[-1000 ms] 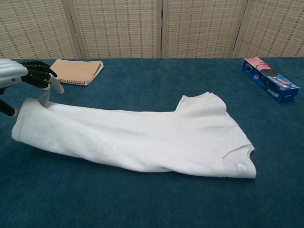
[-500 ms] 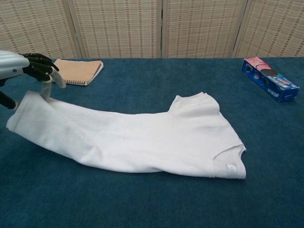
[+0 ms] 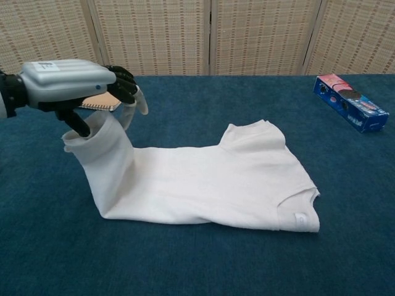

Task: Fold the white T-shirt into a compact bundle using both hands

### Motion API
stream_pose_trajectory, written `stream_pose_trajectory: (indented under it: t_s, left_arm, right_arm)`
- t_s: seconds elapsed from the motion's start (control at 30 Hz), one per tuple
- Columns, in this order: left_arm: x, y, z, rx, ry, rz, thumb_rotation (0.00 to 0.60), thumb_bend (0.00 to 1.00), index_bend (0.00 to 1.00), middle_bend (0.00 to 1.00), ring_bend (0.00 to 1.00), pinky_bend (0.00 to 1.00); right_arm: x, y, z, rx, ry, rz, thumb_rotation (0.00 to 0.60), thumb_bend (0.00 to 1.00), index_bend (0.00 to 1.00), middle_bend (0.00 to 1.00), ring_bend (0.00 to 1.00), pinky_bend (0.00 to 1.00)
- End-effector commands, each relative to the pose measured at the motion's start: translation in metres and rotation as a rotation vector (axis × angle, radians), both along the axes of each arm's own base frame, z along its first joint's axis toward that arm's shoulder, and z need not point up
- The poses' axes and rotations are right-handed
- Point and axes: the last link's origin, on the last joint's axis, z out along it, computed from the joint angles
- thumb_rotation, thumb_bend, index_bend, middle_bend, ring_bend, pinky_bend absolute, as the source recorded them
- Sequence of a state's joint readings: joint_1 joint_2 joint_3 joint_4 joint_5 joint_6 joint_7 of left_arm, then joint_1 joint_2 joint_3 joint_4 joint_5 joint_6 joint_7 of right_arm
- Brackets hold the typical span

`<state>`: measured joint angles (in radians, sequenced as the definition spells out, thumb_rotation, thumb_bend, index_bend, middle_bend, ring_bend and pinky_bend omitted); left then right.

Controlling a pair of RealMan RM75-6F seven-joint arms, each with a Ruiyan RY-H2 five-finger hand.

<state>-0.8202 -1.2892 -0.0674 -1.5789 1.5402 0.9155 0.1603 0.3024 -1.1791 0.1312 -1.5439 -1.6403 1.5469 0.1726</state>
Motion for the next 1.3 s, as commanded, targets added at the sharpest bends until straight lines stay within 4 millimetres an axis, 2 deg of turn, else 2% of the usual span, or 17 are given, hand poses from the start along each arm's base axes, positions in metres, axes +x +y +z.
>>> stream_pose_trajectory:
  t_s: [0.03,0.37,0.57,0.83,1.3]
  left_arm:
    - [0.021,0.001,-0.013,-0.020,-0.002,-0.015,0.600,0.50,0.71,0.27,0.14,0.00]
    - [0.070,0.004,-0.047,-0.022,0.042,-0.050,0.600,0.50,0.70,0.26,0.14,0.00]
    - [0.090,0.001,-0.065,-0.029,0.066,-0.060,0.600,0.50,0.70,0.27,0.14,0.00]
    - [0.105,-0.002,-0.086,-0.028,0.111,-0.061,0.600,0.50,0.70,0.26,0.14,0.00]
    - [0.139,0.004,-0.104,-0.021,0.115,-0.047,0.600,0.50,0.70,0.26,0.14,0.00]
  right_arm:
    - [-0.001,0.000,0.001,-0.004,0.001,-0.002,0.600,0.20,0.49,0.27,0.06,0.00]
    - [-0.003,0.002,0.003,-0.012,-0.007,-0.003,0.600,0.20,0.49,0.27,0.06,0.00]
    - [-0.006,0.003,0.007,-0.020,-0.007,-0.009,0.600,0.20,0.49,0.27,0.06,0.00]
    - [-0.009,0.007,0.010,-0.026,-0.010,-0.015,0.600,0.20,0.49,0.27,0.06,0.00]
    - [-0.013,0.008,0.017,-0.049,-0.014,-0.024,0.600,0.20,0.50,0.27,0.06,0.00]
